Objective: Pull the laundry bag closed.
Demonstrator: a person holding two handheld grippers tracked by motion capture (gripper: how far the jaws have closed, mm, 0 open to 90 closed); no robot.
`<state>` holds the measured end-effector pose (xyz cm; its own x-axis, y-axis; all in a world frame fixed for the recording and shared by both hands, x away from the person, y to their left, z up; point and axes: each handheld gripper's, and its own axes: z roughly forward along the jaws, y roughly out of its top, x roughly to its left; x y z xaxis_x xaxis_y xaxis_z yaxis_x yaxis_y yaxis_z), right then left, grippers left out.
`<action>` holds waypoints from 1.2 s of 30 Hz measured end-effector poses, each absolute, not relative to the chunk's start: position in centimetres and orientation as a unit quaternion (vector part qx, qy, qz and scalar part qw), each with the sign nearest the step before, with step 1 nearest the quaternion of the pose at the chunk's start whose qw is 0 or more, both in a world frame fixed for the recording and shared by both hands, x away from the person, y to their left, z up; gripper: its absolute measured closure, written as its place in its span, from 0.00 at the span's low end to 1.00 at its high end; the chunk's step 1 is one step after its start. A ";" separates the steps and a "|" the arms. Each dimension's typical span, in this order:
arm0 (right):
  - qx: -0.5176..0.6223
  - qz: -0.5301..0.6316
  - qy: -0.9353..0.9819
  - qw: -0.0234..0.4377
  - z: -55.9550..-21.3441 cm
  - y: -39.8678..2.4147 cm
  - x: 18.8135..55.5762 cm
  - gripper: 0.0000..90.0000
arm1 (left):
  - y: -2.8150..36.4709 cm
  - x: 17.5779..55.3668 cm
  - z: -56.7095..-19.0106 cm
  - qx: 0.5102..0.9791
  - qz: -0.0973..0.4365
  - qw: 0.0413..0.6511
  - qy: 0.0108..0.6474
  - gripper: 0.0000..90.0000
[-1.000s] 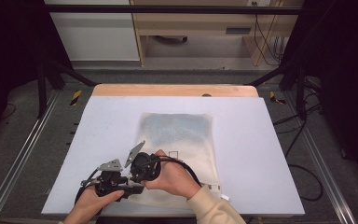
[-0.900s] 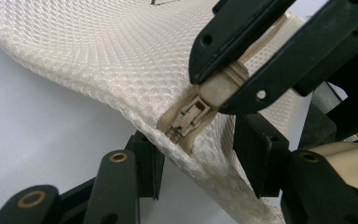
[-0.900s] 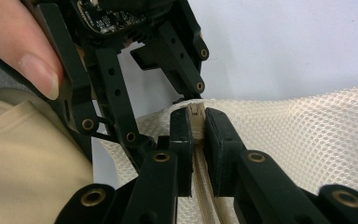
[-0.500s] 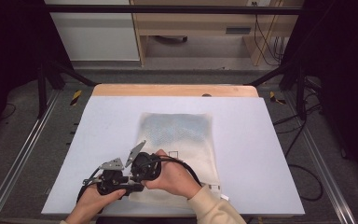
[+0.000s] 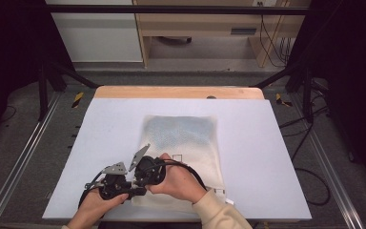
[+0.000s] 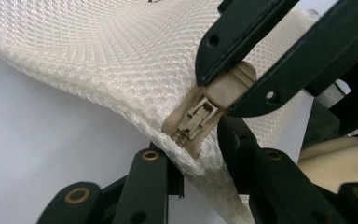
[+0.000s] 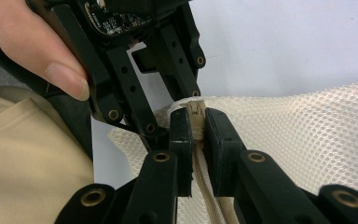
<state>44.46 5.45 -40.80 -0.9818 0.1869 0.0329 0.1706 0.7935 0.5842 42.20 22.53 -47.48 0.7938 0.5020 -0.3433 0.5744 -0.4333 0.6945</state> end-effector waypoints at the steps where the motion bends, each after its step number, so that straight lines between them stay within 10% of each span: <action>1: 0.094 0.307 0.947 0.013 -40.8 5.5 44.5 0.91 | 22.5 42.2 -47.5 0.846 -0.043 0.426 0.318 0.82; 36: 0.095 0.290 0.952 0.020 -41.3 5.0 44.6 0.91 | 22.7 42.1 -47.1 0.836 -0.020 0.432 0.337 0.94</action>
